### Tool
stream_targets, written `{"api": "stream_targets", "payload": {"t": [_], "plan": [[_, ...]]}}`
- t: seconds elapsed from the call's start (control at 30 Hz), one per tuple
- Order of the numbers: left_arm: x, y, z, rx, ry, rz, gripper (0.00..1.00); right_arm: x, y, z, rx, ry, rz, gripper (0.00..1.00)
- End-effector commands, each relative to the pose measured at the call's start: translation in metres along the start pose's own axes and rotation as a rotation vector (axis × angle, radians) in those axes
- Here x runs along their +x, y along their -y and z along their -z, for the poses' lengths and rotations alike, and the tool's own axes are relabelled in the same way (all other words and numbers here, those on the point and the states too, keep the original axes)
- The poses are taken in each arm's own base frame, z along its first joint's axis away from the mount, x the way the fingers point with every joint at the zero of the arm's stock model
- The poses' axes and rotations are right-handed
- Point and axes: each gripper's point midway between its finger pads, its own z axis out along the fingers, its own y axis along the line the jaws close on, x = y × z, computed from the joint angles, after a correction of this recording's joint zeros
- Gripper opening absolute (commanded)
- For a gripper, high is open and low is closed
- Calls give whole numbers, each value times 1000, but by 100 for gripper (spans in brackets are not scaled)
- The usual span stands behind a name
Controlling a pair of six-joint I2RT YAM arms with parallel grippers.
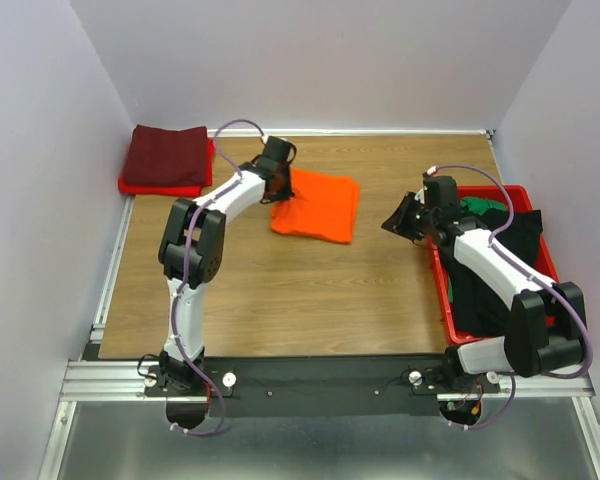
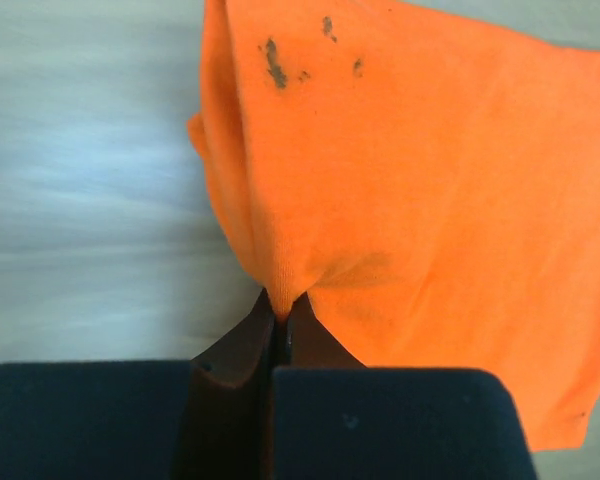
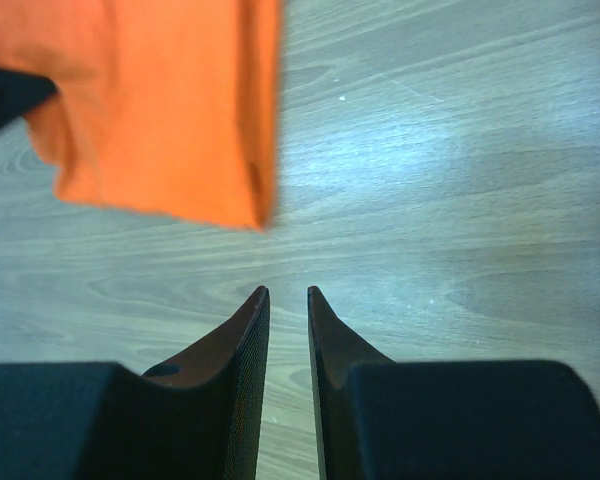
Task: Fold and stack the t-shirts
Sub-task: Neatly place the folded tshirt to the corner
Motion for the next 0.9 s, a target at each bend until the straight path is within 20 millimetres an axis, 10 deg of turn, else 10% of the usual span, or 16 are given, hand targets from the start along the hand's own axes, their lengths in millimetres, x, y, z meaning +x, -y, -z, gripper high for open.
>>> {"api": "stream_targets", "payload": {"t": [0.0, 0.47, 0.87], "plan": [[-40, -67, 12, -228, 44, -67, 0, 3, -14, 12, -50, -34, 27, 29], [-144, -188, 53, -608, 170, -160, 0, -3, -27, 22, -65, -28, 52, 29], [-203, -228, 90, -691, 253, -244, 0, -6, -32, 29, -64, -33, 70, 29]]}}
